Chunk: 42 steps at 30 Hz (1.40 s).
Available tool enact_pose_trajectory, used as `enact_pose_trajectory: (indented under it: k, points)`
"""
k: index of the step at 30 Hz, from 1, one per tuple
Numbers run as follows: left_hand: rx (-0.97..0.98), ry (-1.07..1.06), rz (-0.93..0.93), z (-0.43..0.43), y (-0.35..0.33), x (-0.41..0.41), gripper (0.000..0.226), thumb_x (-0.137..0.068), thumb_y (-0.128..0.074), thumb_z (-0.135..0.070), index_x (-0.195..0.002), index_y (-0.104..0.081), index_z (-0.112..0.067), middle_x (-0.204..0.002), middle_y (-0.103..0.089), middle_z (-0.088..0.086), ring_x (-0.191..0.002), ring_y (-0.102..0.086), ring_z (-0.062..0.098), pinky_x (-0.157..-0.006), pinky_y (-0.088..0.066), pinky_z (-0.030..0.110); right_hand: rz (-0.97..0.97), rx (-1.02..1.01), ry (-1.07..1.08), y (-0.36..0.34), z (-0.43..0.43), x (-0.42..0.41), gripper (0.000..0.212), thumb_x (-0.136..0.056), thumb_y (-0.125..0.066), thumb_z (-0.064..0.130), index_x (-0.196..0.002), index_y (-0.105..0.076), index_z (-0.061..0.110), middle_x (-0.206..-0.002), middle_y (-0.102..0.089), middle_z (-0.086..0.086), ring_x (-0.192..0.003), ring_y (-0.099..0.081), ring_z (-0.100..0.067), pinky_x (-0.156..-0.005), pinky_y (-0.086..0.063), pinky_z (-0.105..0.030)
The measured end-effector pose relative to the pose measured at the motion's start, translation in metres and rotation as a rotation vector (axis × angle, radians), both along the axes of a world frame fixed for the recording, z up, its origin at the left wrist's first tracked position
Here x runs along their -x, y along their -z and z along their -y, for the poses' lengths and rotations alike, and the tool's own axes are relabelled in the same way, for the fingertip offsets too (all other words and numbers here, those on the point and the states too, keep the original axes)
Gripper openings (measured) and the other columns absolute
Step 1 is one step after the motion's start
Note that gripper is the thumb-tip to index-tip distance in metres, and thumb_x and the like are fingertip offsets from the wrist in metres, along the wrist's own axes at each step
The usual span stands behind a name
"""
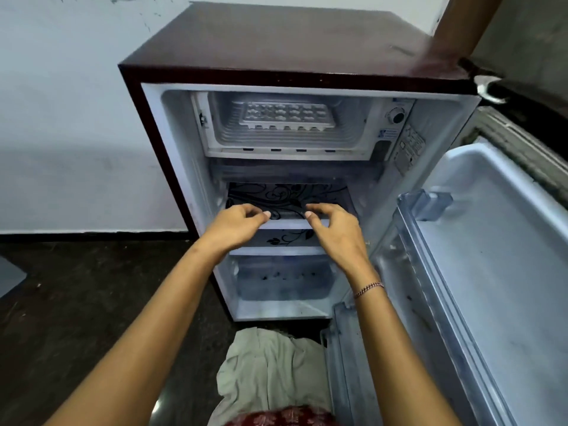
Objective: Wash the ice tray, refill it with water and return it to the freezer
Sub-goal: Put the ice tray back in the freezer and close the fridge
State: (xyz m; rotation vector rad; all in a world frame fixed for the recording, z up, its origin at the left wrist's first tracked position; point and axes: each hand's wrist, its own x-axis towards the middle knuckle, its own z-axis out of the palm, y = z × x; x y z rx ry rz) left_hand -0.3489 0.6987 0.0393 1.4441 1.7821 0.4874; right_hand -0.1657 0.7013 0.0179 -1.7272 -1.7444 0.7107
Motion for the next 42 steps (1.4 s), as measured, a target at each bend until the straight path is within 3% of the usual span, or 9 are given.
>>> enact_pose_trajectory:
  k: [5,10,15,23,30,34,42]
  points:
    - [-0.007,-0.012,0.065,0.041,-0.013,-0.003,0.034,-0.093,-0.048,-0.046,-0.117,-0.059,-0.025,-0.119,-0.063,0.005,-0.108,-0.058,0.021,-0.098,-0.044,0.036,0.011,0.015,0.014,-0.021,0.036,0.001,0.035,-0.095,-0.048,0.041,-0.123,-0.062,0.025,-0.134,-0.055,0.004,-0.121,-0.051,-0.016,-0.097,-0.044,-0.033]
    - [-0.015,-0.041,0.122,0.094,-0.018,-0.003,0.031,-0.094,-0.048,-0.043,-0.114,-0.060,-0.022,-0.114,-0.062,0.000,-0.107,-0.057,0.018,-0.087,-0.041,0.027,0.026,0.004,0.034,-0.037,0.080,0.003,0.034,-0.095,-0.047,0.041,-0.122,-0.062,0.026,-0.134,-0.055,0.001,-0.121,-0.051,-0.018,-0.100,-0.044,-0.039]
    - [-0.051,-0.077,0.137,0.161,-0.023,-0.002,0.033,-0.093,-0.050,-0.043,-0.116,-0.060,-0.022,-0.119,-0.062,0.000,-0.109,-0.057,0.019,-0.098,-0.044,0.034,0.030,-0.018,0.018,-0.046,0.141,-0.001,0.033,-0.095,-0.048,0.041,-0.121,-0.062,0.026,-0.128,-0.059,0.001,-0.118,-0.053,-0.017,-0.099,-0.044,-0.040]
    - [-0.184,-0.113,0.157,0.277,-0.045,-0.024,0.027,-0.094,-0.050,-0.039,-0.112,-0.062,-0.023,-0.108,-0.063,-0.002,-0.095,-0.061,0.018,-0.083,-0.047,0.030,0.155,-0.145,0.036,-0.075,0.258,-0.023,0.034,-0.096,-0.049,0.040,-0.123,-0.062,0.023,-0.129,-0.058,0.000,-0.120,-0.052,-0.019,-0.101,-0.043,-0.037]
    - [-0.227,-0.041,0.174,0.340,-0.074,-0.075,0.030,-0.095,-0.050,-0.036,-0.119,-0.061,-0.022,-0.116,-0.063,-0.002,-0.108,-0.057,0.015,-0.088,-0.045,0.028,0.280,-0.269,0.112,-0.125,0.331,-0.073,0.034,-0.095,-0.047,0.041,-0.121,-0.062,0.024,-0.126,-0.059,-0.002,-0.118,-0.051,-0.025,-0.096,-0.044,-0.041]
    - [-0.293,0.023,0.232,0.358,-0.094,-0.114,0.030,-0.095,-0.050,-0.035,-0.121,-0.059,-0.022,-0.116,-0.064,-0.001,-0.110,-0.057,0.014,-0.096,-0.047,0.036,0.328,-0.381,0.150,-0.153,0.356,-0.107,0.034,-0.095,-0.048,0.040,-0.120,-0.063,0.022,-0.126,-0.059,-0.003,-0.120,-0.051,-0.027,-0.097,-0.044,-0.040]
    - [-0.433,0.105,0.336,0.362,-0.125,-0.212,0.034,-0.094,-0.051,-0.032,-0.125,-0.056,-0.019,-0.123,-0.063,0.002,-0.110,-0.059,0.016,-0.098,-0.047,0.038,0.497,-0.478,0.254,-0.204,0.362,-0.185,0.035,-0.094,-0.049,0.038,-0.121,-0.064,0.021,-0.133,-0.054,-0.008,-0.124,-0.044,-0.032,-0.100,-0.038,-0.044]
